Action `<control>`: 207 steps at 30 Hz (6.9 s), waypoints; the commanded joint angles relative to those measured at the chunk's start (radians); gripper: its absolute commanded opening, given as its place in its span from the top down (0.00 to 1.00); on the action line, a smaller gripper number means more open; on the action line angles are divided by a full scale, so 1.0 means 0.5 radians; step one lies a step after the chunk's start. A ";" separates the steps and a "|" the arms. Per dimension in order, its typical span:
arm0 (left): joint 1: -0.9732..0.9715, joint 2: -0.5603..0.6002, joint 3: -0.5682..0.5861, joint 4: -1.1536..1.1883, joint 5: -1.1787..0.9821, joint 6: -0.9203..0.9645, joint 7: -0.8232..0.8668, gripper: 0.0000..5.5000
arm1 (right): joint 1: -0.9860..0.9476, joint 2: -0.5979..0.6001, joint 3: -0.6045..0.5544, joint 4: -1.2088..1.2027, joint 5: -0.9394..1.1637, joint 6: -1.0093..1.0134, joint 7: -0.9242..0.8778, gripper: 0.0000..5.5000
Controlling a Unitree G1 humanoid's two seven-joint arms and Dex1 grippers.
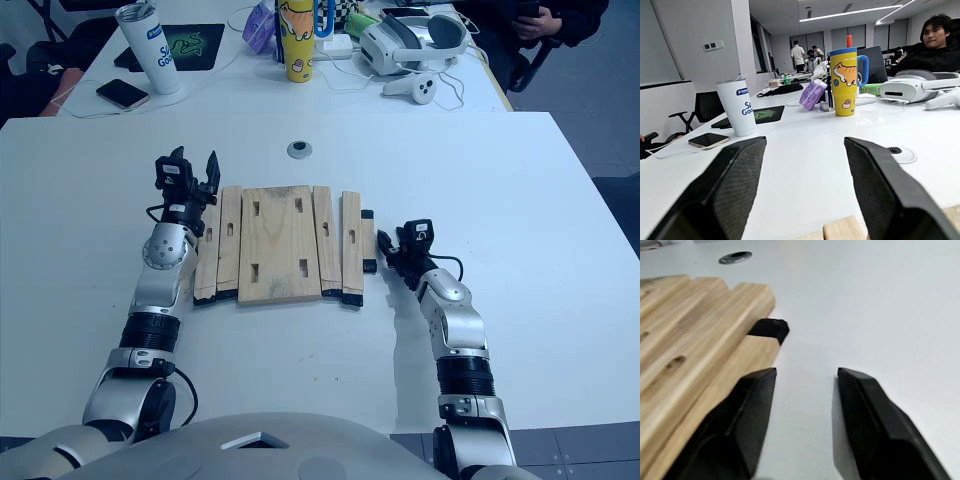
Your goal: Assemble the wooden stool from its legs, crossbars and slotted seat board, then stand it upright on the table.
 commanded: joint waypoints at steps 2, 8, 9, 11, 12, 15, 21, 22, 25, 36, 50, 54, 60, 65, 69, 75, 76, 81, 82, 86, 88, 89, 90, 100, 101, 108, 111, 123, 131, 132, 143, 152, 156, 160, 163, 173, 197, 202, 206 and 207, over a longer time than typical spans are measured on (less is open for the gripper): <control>0.044 -0.008 0.006 -0.033 0.001 0.019 -0.009 0.47 | 0.059 0.077 -0.122 -0.044 0.165 0.177 -0.027 0.59; 0.059 -0.004 0.016 -0.030 -0.008 0.027 -0.017 0.47 | 0.068 0.064 -0.087 -0.069 0.219 0.323 0.027 0.59; 0.057 -0.004 0.017 -0.024 -0.009 0.027 -0.017 0.47 | 0.069 0.064 -0.082 -0.073 0.226 0.339 0.034 0.59; 0.053 -0.003 0.021 -0.015 -0.011 0.026 -0.018 0.47 | 0.074 0.053 -0.062 -0.071 0.222 0.362 0.058 0.59; 0.054 -0.004 0.022 -0.015 -0.012 0.027 -0.019 0.47 | 0.081 0.042 -0.045 -0.073 0.215 0.372 0.073 0.59; 0.060 -0.002 0.033 -0.012 -0.016 0.030 -0.021 0.47 | 0.104 -0.003 0.031 -0.086 0.173 0.411 0.113 0.59; 0.089 -0.008 0.057 -0.020 -0.025 0.038 -0.014 0.47 | 0.131 -0.139 0.177 -0.065 -0.036 0.418 0.066 0.59; 0.093 -0.009 0.059 -0.023 -0.025 0.039 -0.013 0.47 | 0.127 -0.150 0.166 -0.056 -0.046 0.416 0.051 0.59; 0.102 -0.015 0.059 -0.033 -0.021 0.042 -0.008 0.47 | 0.110 -0.221 0.148 -0.026 -0.080 0.380 0.050 0.59; 0.100 -0.017 0.055 -0.017 -0.008 0.038 -0.019 0.47 | -0.023 -0.190 0.027 -0.082 0.115 0.371 0.173 0.59; 0.114 -0.017 0.033 0.001 -0.003 0.033 -0.059 0.47 | 0.080 -0.091 0.091 -0.174 0.028 0.333 0.069 0.59; 0.111 -0.012 0.029 0.003 -0.003 0.035 -0.065 0.47 | 0.110 -0.088 0.153 -0.136 -0.073 0.325 -0.001 0.59; 0.093 -0.008 0.032 0.017 0.009 0.036 -0.055 0.47 | 0.127 -0.095 0.191 -0.072 -0.153 0.397 -0.059 0.64; 0.072 0.001 0.042 0.009 0.019 0.071 -0.045 0.47 | 0.139 -0.043 0.092 0.002 -0.056 0.572 -0.090 0.76; 0.033 -0.003 0.068 0.008 -0.065 0.157 -0.107 0.47 | 0.101 -0.057 0.030 0.027 -0.118 0.420 -0.167 0.76; -0.019 -0.169 0.153 -0.291 -0.749 0.728 -0.504 0.47 | -0.029 -0.015 -0.014 -0.264 -0.144 -0.277 -0.102 0.76; -0.038 -0.181 0.163 -0.365 -0.847 0.843 -0.520 0.47 | -0.029 0.003 0.047 -0.315 -0.127 -0.311 -0.034 0.76; -0.143 -0.272 0.246 -0.595 -1.273 1.359 -0.460 0.47 | 0.015 0.093 0.232 -0.375 -0.035 -0.346 0.171 0.76; -0.162 -0.288 0.262 -0.621 -1.338 1.440 -0.436 0.47 | 0.023 0.105 0.260 -0.385 -0.030 -0.355 0.193 0.76; -0.196 -0.325 0.302 -0.703 -1.555 1.723 -0.363 0.47 | 0.017 0.129 0.326 -0.400 -0.041 -0.377 0.244 0.76; -0.201 -0.321 0.304 -0.722 -1.607 1.818 -0.339 0.47 | 0.010 0.130 0.339 -0.402 -0.052 -0.404 0.255 0.76; -0.204 -0.322 0.304 -0.724 -1.621 1.855 -0.323 0.47 | 0.006 0.130 0.349 -0.399 -0.063 -0.411 0.255 0.76; -0.209 -0.324 0.307 -0.720 -1.635 1.885 -0.313 0.47 | -0.002 0.135 0.356 -0.389 -0.069 -0.420 0.256 0.76; -0.227 -0.386 0.344 -0.661 -1.756 2.039 -0.286 0.47 | -0.008 0.188 0.453 -0.395 -0.022 -0.433 0.351 0.76; -0.228 -0.391 0.350 -0.656 -1.771 2.053 -0.284 0.47 | -0.005 0.193 0.461 -0.396 -0.027 -0.435 0.356 0.76; -0.236 -0.365 0.355 -0.654 -1.765 2.078 -0.283 0.64 | 0.014 0.206 0.477 -0.406 -0.048 -0.454 0.347 0.76; -0.240 -0.355 0.364 -0.646 -1.779 2.098 -0.290 0.73 | 0.017 0.204 0.477 -0.405 -0.041 -0.457 0.352 0.76; -0.270 -0.334 0.403 -0.614 -1.795 2.129 -0.276 0.92 | -0.040 0.226 0.479 -0.360 -0.068 -0.414 0.295 0.76; -0.259 -0.312 0.463 -0.708 -1.722 1.916 -0.264 0.92 | 0.018 0.176 0.426 -0.368 0.026 -0.338 0.354 0.57; -0.249 -0.317 0.495 -0.755 -1.716 1.860 -0.234 0.92 | 0.041 0.154 0.417 -0.363 0.031 -0.322 0.366 0.55; 0.439 -0.366 0.271 -1.534 -1.093 1.134 -0.081 0.92 | 0.076 0.001 0.102 -0.186 -0.013 -0.331 0.188 0.49; 0.477 -0.470 0.165 -1.131 -0.850 0.647 -0.133 0.92 | 0.006 -0.020 0.110 -0.128 -0.007 -0.301 0.241 0.49; 0.521 -0.487 0.168 -1.031 -0.809 0.514 -0.106 0.92 | -0.034 -0.036 0.120 -0.092 -0.013 -0.285 0.270 0.49; 0.555 -0.475 0.158 -0.984 -0.764 0.421 -0.089 0.92 | -0.021 -0.045 0.119 -0.084 -0.011 -0.288 0.288 0.49; 0.577 -0.477 0.151 -0.954 -0.734 0.373 -0.071 0.92 | -0.009 -0.053 0.140 -0.096 -0.012 -0.277 0.315 0.49; 0.618 -0.461 0.172 -0.901 -0.685 0.276 -0.006 0.92 | -0.019 -0.063 0.138 -0.102 0.000 -0.253 0.335 0.49; 0.761 -0.287 -0.177 -0.452 0.062 0.138 0.147 0.92 | 0.027 -0.049 0.199 -0.185 -0.044 -0.200 0.306 0.49; 0.674 -0.270 -0.185 -0.474 0.042 0.086 0.076 0.92 | 0.046 -0.036 0.196 -0.180 -0.055 -0.204 0.290 0.49; 0.599 -0.274 -0.184 -0.614 -0.012 0.062 0.014 0.92 | 0.061 -0.017 0.204 -0.172 -0.058 -0.211 0.282 0.49; 0.583 -0.268 -0.182 -0.675 -0.002 0.066 0.018 0.87 | 0.066 -0.011 0.205 -0.166 -0.059 -0.217 0.281 0.49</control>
